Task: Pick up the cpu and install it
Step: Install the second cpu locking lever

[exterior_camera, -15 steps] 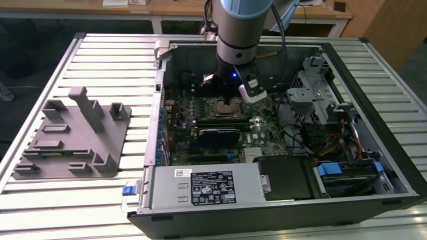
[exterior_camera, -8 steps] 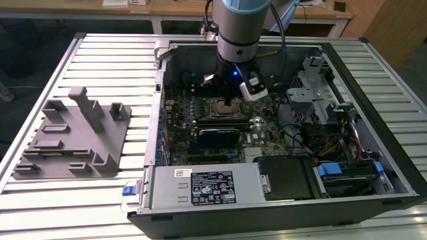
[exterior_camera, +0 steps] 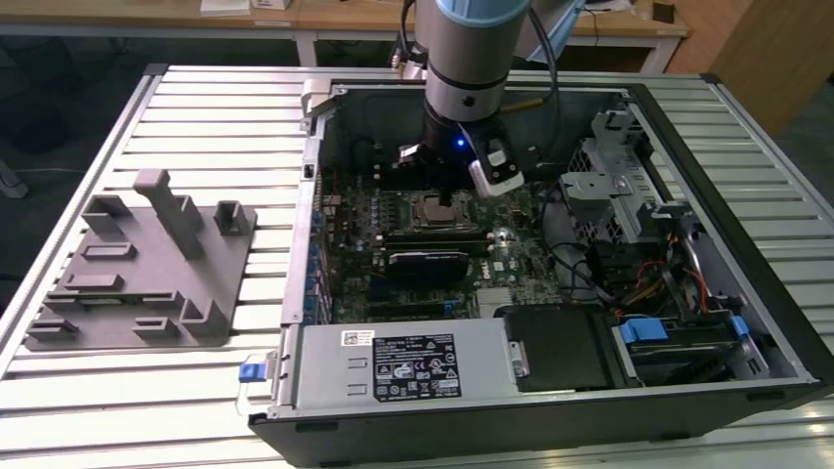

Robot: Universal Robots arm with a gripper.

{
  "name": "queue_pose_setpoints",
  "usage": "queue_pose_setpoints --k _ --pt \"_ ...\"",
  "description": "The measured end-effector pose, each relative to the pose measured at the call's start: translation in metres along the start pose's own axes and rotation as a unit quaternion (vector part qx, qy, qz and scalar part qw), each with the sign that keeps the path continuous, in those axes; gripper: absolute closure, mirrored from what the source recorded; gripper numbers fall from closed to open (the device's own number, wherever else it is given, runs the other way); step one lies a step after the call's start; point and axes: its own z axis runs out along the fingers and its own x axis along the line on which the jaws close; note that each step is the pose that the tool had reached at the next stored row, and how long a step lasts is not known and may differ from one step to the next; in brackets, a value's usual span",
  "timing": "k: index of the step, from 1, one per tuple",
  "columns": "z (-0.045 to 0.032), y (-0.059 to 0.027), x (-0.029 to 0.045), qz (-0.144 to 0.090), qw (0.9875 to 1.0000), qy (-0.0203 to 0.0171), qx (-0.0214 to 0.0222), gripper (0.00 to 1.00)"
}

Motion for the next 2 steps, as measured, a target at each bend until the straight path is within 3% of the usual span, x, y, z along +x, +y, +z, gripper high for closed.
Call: queue_pose_setpoints --k 2 --pt "0.0 0.0 0.0 0.0 1.0 0.0 0.0 0.89"
